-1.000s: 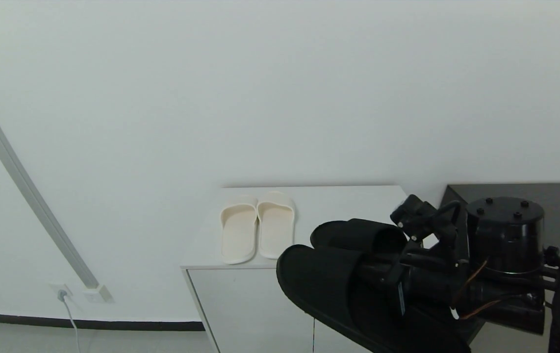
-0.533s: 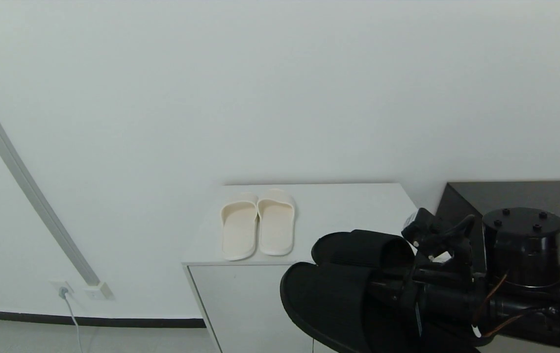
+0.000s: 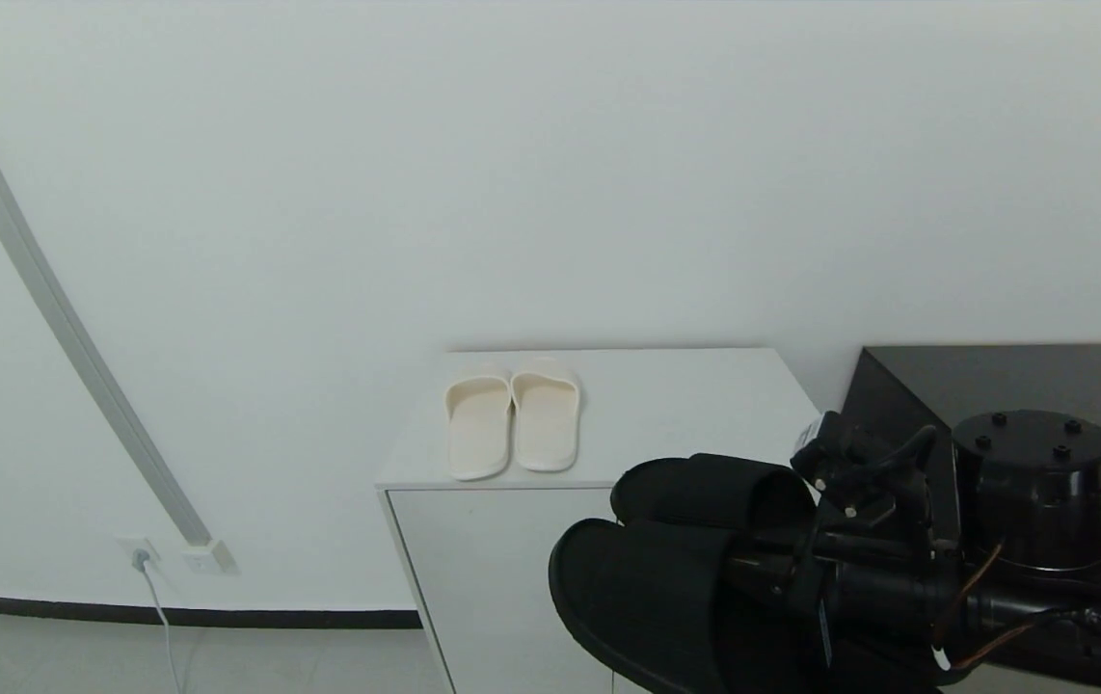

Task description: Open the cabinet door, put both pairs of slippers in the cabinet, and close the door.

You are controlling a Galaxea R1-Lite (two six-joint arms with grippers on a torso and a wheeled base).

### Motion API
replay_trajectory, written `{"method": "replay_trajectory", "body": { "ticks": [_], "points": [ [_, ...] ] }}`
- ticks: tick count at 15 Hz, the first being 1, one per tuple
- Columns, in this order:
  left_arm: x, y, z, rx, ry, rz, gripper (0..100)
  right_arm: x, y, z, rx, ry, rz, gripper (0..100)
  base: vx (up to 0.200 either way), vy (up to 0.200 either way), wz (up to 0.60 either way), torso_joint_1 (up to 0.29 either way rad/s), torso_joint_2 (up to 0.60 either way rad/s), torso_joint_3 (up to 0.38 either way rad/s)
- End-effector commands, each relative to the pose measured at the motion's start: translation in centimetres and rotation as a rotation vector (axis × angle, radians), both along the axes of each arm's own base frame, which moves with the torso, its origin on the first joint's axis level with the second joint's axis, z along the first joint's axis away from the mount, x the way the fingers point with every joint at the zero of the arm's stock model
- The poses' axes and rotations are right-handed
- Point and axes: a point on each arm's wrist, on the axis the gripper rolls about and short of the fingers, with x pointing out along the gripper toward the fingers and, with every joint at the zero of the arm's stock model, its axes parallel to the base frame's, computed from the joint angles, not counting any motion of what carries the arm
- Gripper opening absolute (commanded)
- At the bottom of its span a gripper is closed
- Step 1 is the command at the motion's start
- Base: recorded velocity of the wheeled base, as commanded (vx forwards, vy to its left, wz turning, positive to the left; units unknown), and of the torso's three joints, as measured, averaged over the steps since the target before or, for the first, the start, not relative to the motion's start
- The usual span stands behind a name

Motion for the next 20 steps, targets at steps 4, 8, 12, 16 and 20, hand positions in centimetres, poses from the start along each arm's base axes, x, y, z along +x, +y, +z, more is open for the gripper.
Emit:
{"method": "replay_trajectory", "body": {
  "ticks": [4, 8, 12, 16, 20],
  "points": [
    [0.01, 0.00, 0.00, 0.000, 0.001, 0.001, 0, 0.01, 0.07, -0.08, -0.002, 0.002, 0.002, 0, 0.000, 0.000, 0.00, 0.000, 0.00, 0.000],
    [0.01, 0.00, 0.00, 0.000, 0.001, 0.001, 0, 0.02, 0.07, -0.31, -0.013, 0.002, 0.000, 0, 0.000, 0.000, 0.00, 0.000, 0.00, 0.000],
    [0.01, 0.00, 0.00, 0.004, 0.001, 0.002, 0, 0.02, 0.23, -0.51, -0.022, 0.001, 0.009, 0, 0.000, 0.000, 0.00, -0.060, 0.15, 0.079],
    [0.01, 0.00, 0.00, 0.004, 0.001, 0.002, 0, -0.07, 0.09, -0.39, -0.020, -0.003, 0.006, 0, 0.000, 0.000, 0.00, -0.158, 0.36, 0.194],
    [0.01, 0.00, 0.00, 0.001, 0.001, 0.002, 100, -0.07, 0.10, -0.60, -0.025, 0.003, 0.006, 0, 0.000, 0.000, 0.00, -0.169, 0.40, 0.222]
  ]
}}
